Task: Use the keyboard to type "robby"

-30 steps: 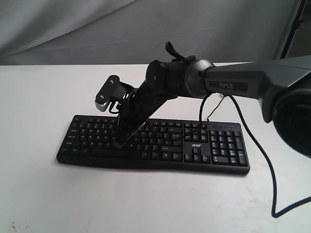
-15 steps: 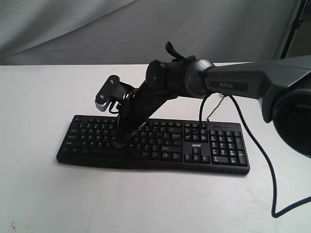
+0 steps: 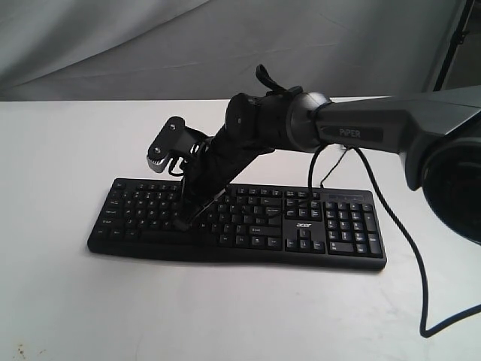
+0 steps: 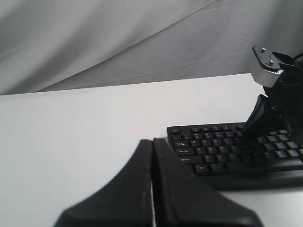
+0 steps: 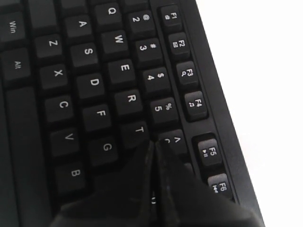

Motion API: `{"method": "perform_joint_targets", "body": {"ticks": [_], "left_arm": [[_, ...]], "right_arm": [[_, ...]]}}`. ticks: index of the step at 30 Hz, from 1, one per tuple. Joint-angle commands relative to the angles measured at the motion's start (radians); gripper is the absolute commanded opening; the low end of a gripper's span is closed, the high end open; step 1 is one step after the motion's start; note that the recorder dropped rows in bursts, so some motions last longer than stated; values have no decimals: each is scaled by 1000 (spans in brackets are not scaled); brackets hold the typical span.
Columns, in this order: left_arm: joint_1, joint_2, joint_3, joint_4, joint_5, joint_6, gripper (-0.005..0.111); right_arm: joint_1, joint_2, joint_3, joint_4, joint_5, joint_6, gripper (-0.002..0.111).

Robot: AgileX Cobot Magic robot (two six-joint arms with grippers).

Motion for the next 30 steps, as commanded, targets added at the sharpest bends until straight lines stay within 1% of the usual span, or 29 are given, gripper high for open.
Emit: {"method": "perform_joint_targets", "body": {"ticks": [1, 12, 21, 25, 30], "left_arm": [[-6, -3, 4, 5, -5, -3, 0], [-6, -3, 4, 5, -5, -3, 0], [-6, -3, 4, 5, -5, -3, 0], [-6, -3, 4, 5, -5, -3, 0], [-6, -3, 4, 5, -5, -3, 0]], "right_arm": [[-6, 14, -7, 2, 5, -7, 0], [-6, -19, -7, 4, 10, -7, 0], [-6, -157, -7, -11, 27, -1, 0], [-6, -230, -7, -80, 67, 54, 0], [11, -352, 53, -123, 55, 91, 0]]}}
